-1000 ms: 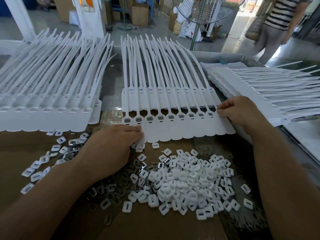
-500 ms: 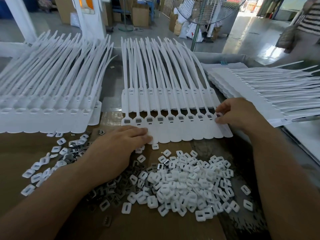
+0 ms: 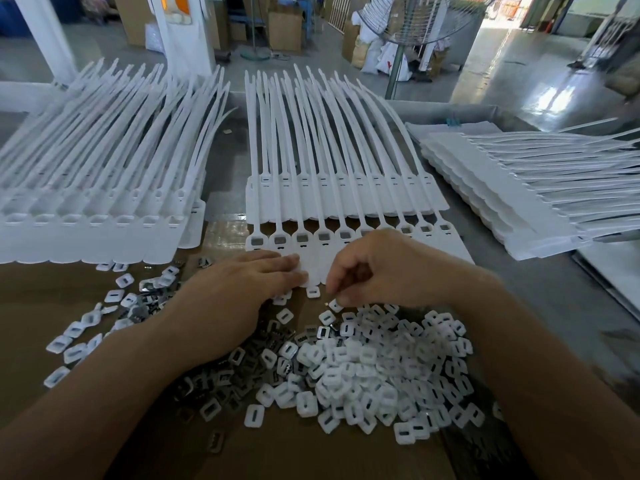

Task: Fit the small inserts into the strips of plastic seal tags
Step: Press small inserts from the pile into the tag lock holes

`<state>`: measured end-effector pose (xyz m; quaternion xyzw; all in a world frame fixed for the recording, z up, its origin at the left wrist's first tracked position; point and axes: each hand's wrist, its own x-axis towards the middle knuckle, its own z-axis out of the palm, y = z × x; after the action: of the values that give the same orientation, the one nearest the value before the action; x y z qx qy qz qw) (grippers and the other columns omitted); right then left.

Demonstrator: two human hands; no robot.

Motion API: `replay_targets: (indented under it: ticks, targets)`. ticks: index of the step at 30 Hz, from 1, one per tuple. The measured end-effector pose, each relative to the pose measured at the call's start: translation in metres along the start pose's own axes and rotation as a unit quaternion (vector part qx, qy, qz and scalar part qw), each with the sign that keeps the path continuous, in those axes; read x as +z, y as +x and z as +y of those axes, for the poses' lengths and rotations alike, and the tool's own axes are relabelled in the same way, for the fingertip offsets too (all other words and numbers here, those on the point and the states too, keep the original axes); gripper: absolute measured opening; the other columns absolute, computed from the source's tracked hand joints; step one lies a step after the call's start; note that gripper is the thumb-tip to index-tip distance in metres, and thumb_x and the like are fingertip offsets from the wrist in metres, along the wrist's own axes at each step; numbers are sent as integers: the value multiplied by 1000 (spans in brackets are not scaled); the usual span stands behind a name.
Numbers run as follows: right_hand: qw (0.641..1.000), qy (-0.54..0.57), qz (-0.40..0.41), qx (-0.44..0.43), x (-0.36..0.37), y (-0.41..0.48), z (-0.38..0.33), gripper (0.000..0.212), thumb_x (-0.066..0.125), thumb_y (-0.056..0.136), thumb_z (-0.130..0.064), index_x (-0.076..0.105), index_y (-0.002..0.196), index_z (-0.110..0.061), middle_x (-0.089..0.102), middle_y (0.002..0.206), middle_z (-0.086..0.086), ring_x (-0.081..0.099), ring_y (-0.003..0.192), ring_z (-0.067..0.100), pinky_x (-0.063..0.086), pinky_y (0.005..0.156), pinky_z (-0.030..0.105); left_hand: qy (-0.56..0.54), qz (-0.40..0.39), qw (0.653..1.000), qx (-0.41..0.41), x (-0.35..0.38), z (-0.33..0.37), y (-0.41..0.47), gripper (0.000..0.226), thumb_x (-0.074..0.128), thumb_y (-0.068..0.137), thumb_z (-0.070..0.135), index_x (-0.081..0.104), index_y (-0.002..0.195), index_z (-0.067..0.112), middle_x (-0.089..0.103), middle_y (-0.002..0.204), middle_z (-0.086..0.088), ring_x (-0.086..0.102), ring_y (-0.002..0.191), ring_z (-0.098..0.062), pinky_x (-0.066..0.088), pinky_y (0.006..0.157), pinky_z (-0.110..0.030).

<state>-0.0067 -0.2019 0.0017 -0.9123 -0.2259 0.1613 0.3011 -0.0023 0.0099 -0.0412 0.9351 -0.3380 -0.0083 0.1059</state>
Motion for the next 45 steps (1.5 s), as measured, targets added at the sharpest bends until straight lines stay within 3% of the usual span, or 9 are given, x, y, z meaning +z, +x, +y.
replay_targets:
  ticks: [11, 17, 21, 24, 28, 32, 35, 42, 45]
  targets:
    - [996, -80, -34, -5, 15, 8, -6, 7, 71, 79, -21, 67, 84, -23, 54, 70, -17, 49, 64, -14, 37, 62, 1, -6, -4, 1000, 7, 1, 2, 2, 81, 36, 73, -7, 25, 139, 39, 2, 131, 29, 1, 120, 12, 4, 106, -16]
    - [997, -63, -36, -16, 15, 6, -9, 22, 65, 84, -19, 51, 72, -32, 54, 73, -17, 50, 67, -13, 38, 62, 3, -2, 1, 1000, 5, 2, 2, 1, 77, 34, 74, -3, 28, 138, 39, 6, 131, 29, 8, 125, 9, 20, 109, -26]
    - [997, 65, 49, -7, 9, 1, -6, 20, 61, 85, -8, 52, 74, -22, 62, 69, -6, 64, 67, 5, 54, 67, 21, -4, 6, 1000, 7, 1, 3, 0, 75, 34, 75, -2, 28, 138, 40, 11, 133, 30, 14, 129, 6, 21, 109, -26]
    - [993, 67, 97, 9, 8, 2, -3, 22, 67, 81, -9, 55, 71, -24, 64, 71, -7, 64, 72, 8, 56, 73, 33, -1, 7, 1000, 7, 1, 4, 1, 75, 36, 77, -3, 27, 138, 39, 16, 143, 25, 17, 133, 2, 19, 108, -24]
    - [990, 61, 119, 38, 7, 8, 0, 20, 75, 73, -13, 60, 69, -27, 67, 76, -9, 63, 73, 2, 55, 77, 28, 0, 6, 1000, 7, 0, 3, 0, 73, 35, 79, -1, 25, 139, 40, 18, 147, 21, 15, 134, 2, 12, 105, -18]
    - [982, 92, 152, 57, 5, 11, 4, 28, 78, 69, -9, 64, 76, -32, 64, 72, -13, 60, 64, -3, 51, 66, 18, -7, 8, 1000, 4, -1, 4, 0, 72, 37, 80, 1, 25, 138, 41, 17, 147, 22, 16, 135, 1, 20, 109, -25]
    - [978, 80, 180, 67, 3, 17, 4, 29, 79, 67, -6, 65, 69, -32, 68, 76, -8, 61, 66, 1, 52, 68, 20, -10, 15, 1000, 6, 1, 3, -2, 72, 38, 80, 1, 25, 138, 42, 17, 146, 23, 16, 135, 2, 18, 108, -22]
    - [979, 66, 180, 73, -5, 35, -4, 16, 72, 76, -8, 67, 74, -23, 68, 69, -3, 67, 67, 12, 56, 66, 21, -15, 28, 999, 10, 1, 2, 0, 72, 40, 79, 0, 29, 137, 42, 19, 144, 25, 19, 133, 4, 21, 106, -20]
    - [983, 43, 166, 58, -3, 48, -14, 15, 70, 79, -10, 66, 73, -24, 64, 68, -11, 62, 63, 1, 52, 67, 14, -12, 32, 999, 18, 2, 2, 0, 72, 41, 79, 1, 28, 137, 42, 12, 140, 29, 19, 133, 5, 18, 103, -18]
